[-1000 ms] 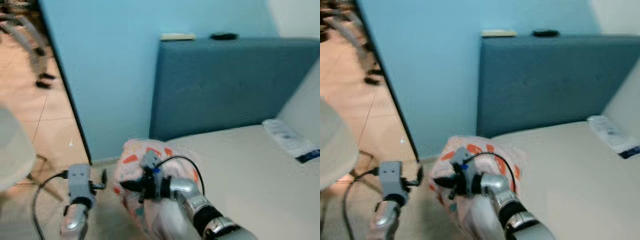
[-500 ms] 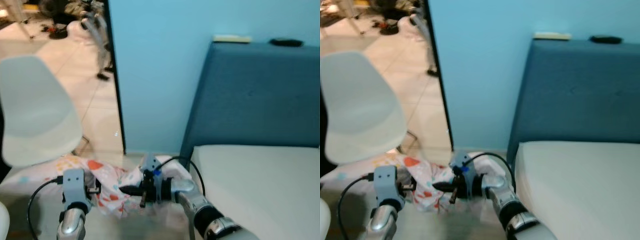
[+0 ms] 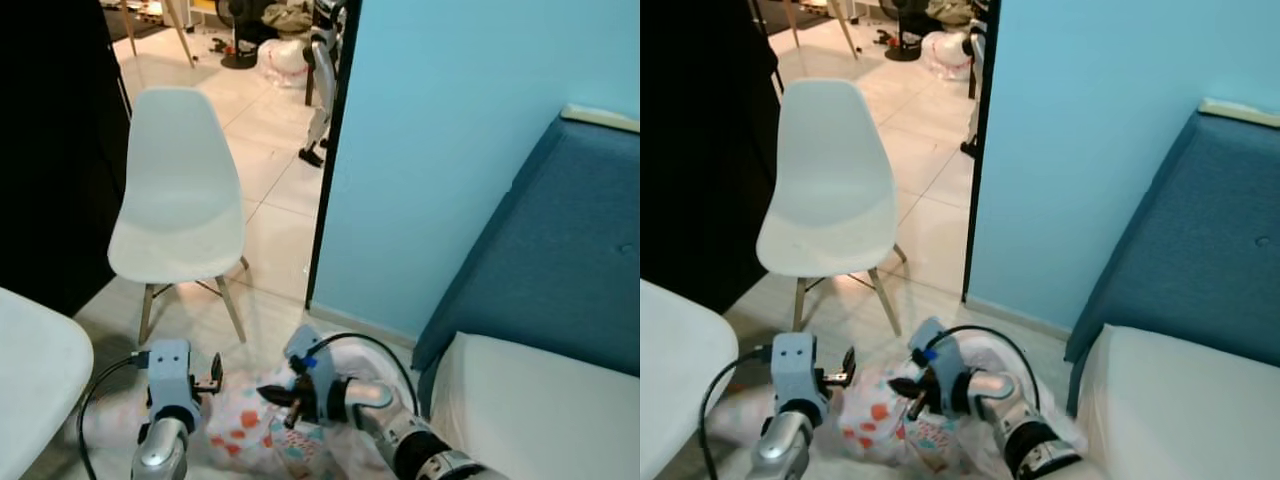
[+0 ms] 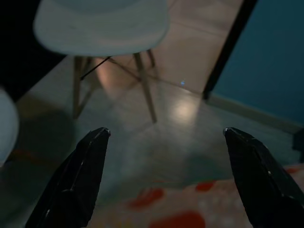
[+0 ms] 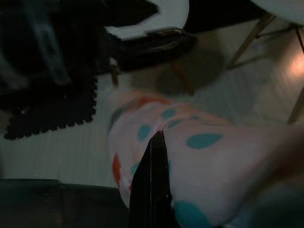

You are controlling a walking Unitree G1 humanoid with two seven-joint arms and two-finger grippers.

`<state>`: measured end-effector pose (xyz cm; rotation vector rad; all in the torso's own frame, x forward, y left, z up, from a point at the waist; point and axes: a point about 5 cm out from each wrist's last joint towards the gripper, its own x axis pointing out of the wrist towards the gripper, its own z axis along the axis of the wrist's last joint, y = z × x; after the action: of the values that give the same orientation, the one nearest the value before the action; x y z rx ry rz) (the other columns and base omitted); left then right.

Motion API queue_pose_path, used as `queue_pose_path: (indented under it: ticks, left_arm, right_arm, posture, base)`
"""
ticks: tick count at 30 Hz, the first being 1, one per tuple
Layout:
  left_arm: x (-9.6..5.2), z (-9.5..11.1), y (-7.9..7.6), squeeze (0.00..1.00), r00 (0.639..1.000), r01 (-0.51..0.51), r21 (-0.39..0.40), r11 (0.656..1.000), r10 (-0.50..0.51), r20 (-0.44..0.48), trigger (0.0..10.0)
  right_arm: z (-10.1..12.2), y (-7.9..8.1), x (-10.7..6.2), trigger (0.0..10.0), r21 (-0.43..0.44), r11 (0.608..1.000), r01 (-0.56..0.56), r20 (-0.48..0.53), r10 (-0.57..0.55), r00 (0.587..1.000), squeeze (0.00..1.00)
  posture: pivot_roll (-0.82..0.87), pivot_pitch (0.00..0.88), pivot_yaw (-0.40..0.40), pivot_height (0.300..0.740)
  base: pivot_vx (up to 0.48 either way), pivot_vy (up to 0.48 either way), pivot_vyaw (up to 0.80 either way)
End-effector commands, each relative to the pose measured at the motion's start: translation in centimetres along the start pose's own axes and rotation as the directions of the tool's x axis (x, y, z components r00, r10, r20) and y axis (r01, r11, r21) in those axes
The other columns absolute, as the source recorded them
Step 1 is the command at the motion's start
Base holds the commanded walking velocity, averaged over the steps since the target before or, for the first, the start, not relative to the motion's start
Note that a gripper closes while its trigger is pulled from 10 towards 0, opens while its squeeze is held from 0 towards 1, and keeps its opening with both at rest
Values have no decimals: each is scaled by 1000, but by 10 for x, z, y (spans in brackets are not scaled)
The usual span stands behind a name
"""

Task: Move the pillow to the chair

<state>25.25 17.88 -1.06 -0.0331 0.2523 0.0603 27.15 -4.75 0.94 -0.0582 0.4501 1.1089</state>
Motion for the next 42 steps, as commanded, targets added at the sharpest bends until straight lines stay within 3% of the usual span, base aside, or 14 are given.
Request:
queue_pose_path:
  ticks: [1, 10, 22, 26, 28, 30, 34, 36, 42]
  left_arm:
    - [0, -5, -5, 0, 999, 26, 21, 999, -26, -42, 10000]
    - [5, -2, -14, 0, 998, 49, 18, 999, -48, -42, 10000]
    - [11, 9, -21, 0, 997, 72, 17, 997, -72, 6, 10000]
    - [13, 18, -17, 0, 996, 74, 34, 997, -76, 50, 10000]
    - [14, 20, -16, 0, 996, 73, 35, 997, -75, 55, 10000]
    - [15, 24, -14, 0, 994, 73, 32, 997, -75, 77, 10000]
    - [17, 29, -12, 0, 992, 71, 31, 997, -74, 98, 10000]
    - [19, 35, -9, 0, 990, 69, 35, 997, -73, 121, 10000]
    - [21, 41, -11, 0, 987, 76, 39, 996, -81, 138, 10000]
  right_arm:
    - [9, -5, 0, 10000, -29, 999, 36, 34, -35, 999, 0]
    - [9, -13, -4, 10000, -17, 992, 127, 36, -126, 991, 0]
    - [32, -24, -4, 10000, 54, 983, 178, 171, -185, 968, 0]
    - [52, -41, -8, 10000, 50, 941, 335, 197, -338, 920, 0]
    - [55, -44, -8, 10000, 51, 933, 357, 200, -360, 911, 0]
    - [63, -52, -13, 10000, 103, 907, 407, 226, -420, 879, 0]
    - [70, -60, -18, 10000, 169, 885, 433, 251, -464, 850, 0]
    - [76, -65, -21, 10000, 252, 877, 409, 285, -471, 835, 0]
    - [82, -65, -21, 10000, 240, 881, 407, 312, -467, 827, 0]
  posture:
    - [-14, 63, -69, 740]
    - [-15, 61, -66, 740]
    - [-8, 65, -58, 740]
    - [-9, 67, -58, 740]
    - [-9, 67, -58, 740]
    - [-8, 66, -58, 740]
    - [-3, 61, -61, 740]
    - [-2, 55, -61, 740]
    - [-4, 50, -58, 740]
  base:
    - [0, 0, 775]
    - [0, 0, 775]
    - [0, 0, 756]
    - [61, 0, 0]
    - [244, 0, 0]
    - [304, 0, 0]
    - [339, 0, 0]
    - [358, 0, -769]
    - [363, 0, -667]
